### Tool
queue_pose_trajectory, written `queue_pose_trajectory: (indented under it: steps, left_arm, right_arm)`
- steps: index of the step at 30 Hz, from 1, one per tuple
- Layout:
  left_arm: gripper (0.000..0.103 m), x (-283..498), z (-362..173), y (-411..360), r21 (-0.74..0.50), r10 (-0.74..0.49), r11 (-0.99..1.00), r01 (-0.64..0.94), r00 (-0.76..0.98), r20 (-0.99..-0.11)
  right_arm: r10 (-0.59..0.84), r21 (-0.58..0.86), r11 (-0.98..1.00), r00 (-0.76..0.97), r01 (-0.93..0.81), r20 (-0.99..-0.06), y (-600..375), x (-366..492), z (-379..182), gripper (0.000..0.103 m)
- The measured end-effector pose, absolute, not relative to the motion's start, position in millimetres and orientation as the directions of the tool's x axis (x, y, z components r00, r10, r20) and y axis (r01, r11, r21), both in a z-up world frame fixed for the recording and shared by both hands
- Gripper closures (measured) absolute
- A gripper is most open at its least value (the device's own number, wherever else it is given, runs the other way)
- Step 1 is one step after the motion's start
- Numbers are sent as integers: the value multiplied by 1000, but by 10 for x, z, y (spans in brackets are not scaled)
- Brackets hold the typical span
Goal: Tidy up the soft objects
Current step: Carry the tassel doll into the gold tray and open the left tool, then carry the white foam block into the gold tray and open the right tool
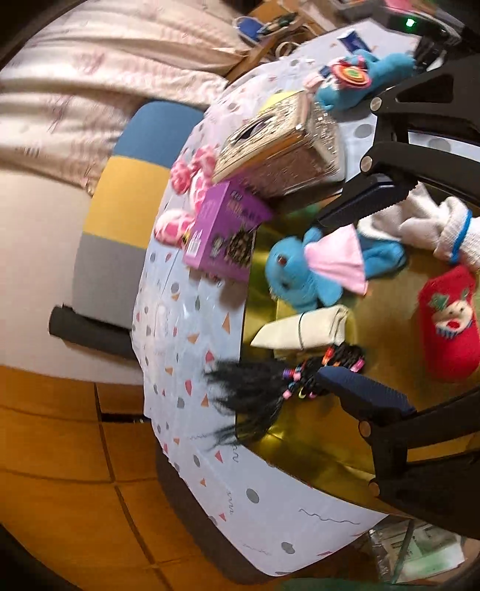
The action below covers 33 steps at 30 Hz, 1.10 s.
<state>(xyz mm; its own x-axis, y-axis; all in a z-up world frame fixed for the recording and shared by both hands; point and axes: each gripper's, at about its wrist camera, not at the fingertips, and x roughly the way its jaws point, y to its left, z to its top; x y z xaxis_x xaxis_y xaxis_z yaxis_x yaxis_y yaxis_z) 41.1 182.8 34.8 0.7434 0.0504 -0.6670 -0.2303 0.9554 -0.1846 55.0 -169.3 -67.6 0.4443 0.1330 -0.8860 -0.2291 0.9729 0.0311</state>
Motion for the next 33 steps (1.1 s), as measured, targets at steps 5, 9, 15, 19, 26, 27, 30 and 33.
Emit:
queue_pose_trajectory:
  steps: [5,9,15,19,26,27,30,33]
  left_arm:
    - [21,350,338,1613,-141,57,970,-199,746,-664]
    - [20,318,312,1558,-135,50,973,-187,743,-668]
    - [19,268,264,1579,-140,44,973,-186,736,-676]
    - [19,230,261,1612,-143,42,972,-186,737,-675]
    - [19,170,230,1717,-157,47,966,-206,735,-676]
    - [19,164,227,1728,-158,47,965,-207,734,-677]
    - [19,140,213,1756,-163,45,964,-211,733,-679]
    - [19,124,209,1770,-164,45,964,-211,733,-678]
  right_arm:
    - [116,18,976,452,-216,-885,-1633,510,-658,46]
    - [124,32,977,439,-211,-890,-1586,473,-635,46]
    - [167,79,970,396,-229,-903,-1507,477,-563,46]
    - [232,149,959,373,-240,-898,-1410,480,-477,47]
    - [271,170,944,369,-284,-889,-1180,451,-337,47]
    - [280,176,941,370,-290,-886,-1151,459,-307,47]
    - [313,198,929,379,-312,-871,-1050,515,-192,47]
    - [347,218,914,383,-342,-856,-918,555,-75,47]
